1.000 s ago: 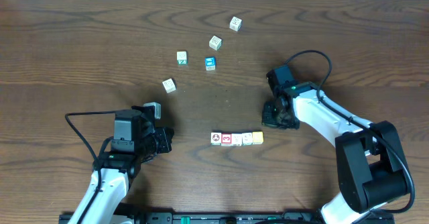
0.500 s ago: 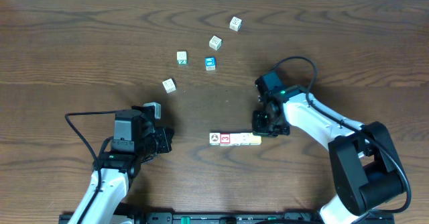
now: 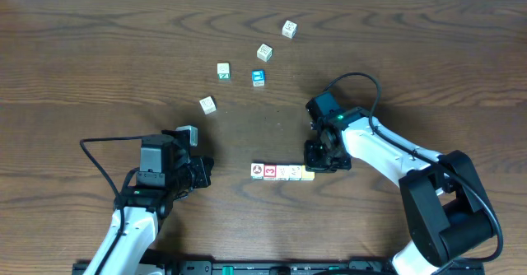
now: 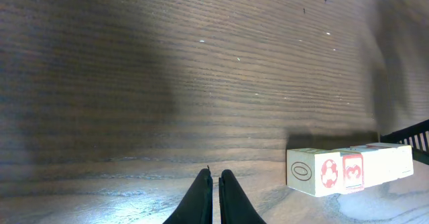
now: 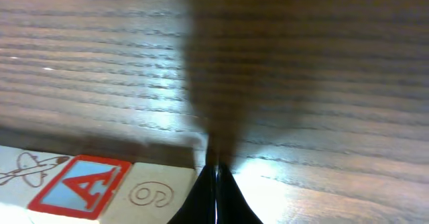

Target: Lift 5 blocks

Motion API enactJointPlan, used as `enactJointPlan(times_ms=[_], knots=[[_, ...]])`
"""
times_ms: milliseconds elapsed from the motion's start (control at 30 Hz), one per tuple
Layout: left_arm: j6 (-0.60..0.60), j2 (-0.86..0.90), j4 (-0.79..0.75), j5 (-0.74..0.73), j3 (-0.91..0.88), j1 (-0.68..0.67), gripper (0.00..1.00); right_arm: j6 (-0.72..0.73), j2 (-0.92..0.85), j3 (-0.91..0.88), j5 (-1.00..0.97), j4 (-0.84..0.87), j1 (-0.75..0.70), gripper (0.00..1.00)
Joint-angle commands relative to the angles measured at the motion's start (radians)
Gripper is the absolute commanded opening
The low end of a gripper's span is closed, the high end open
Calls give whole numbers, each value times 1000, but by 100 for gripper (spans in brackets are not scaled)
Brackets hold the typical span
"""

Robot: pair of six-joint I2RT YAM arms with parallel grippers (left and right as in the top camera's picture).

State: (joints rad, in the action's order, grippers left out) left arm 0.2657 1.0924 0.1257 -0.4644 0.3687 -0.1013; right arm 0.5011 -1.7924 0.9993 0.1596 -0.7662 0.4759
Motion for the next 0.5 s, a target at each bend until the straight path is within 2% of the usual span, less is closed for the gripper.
enactJointPlan(times_ms=[0,267,467], knots=[[2,2,0,13,3,-2,7,27,-18,-14,-78,-20,-18,1],[2,-3,-42,13,3,-2,7,-2,30,-14,-109,-25,-77,1],[1,-69,-107,37,73,-2,7,-27,288,-13,-212,11,-114,1]])
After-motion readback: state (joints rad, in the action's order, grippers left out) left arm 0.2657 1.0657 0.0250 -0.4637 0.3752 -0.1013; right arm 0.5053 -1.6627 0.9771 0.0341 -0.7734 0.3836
